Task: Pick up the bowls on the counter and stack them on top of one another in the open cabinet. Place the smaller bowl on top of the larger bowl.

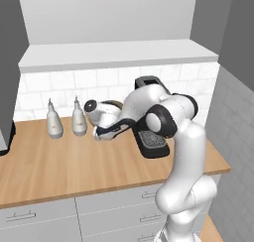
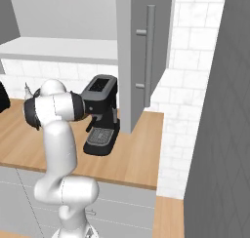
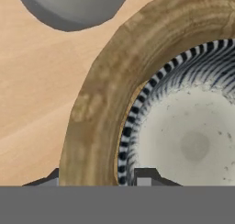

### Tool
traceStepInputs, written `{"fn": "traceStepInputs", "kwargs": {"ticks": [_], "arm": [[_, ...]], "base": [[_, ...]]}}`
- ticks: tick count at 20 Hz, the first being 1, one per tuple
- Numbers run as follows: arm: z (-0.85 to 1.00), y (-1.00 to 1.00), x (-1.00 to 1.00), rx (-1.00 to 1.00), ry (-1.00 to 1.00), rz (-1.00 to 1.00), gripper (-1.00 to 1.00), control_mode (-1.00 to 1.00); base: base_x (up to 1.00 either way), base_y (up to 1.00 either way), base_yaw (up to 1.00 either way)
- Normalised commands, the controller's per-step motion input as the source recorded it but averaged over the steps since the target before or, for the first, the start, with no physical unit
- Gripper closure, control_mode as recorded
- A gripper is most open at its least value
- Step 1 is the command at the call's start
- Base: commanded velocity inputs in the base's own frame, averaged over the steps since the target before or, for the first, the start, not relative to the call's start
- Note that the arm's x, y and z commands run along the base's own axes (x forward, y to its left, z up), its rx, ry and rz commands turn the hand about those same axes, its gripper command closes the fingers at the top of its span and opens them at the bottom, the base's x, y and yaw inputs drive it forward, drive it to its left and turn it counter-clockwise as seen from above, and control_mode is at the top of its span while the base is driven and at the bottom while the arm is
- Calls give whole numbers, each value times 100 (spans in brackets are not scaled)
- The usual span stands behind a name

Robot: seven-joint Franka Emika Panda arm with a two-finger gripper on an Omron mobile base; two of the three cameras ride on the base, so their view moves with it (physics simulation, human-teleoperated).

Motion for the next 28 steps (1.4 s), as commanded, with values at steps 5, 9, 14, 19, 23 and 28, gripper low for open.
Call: {"fn": "traceStepInputs", "kwargs": {"ticks": [5, 9, 14, 19, 23, 28], "arm": [[66, 12, -100, 0, -5, 0, 100, -100], [100, 20, -100, 0, -12, 0, 100, -100], [100, 6, -100, 0, -10, 0, 100, -100], [100, -2, -100, 0, -4, 4, 100, -100], [100, -12, -100, 3, 0, 4, 100, -100], [100, -31, -96, 4, -3, 4, 100, -100]], "base": [[0, 0, 0], [0, 0, 0], [0, 0, 0], [0, 0, 0], [0, 0, 0], [0, 0, 0]]}}
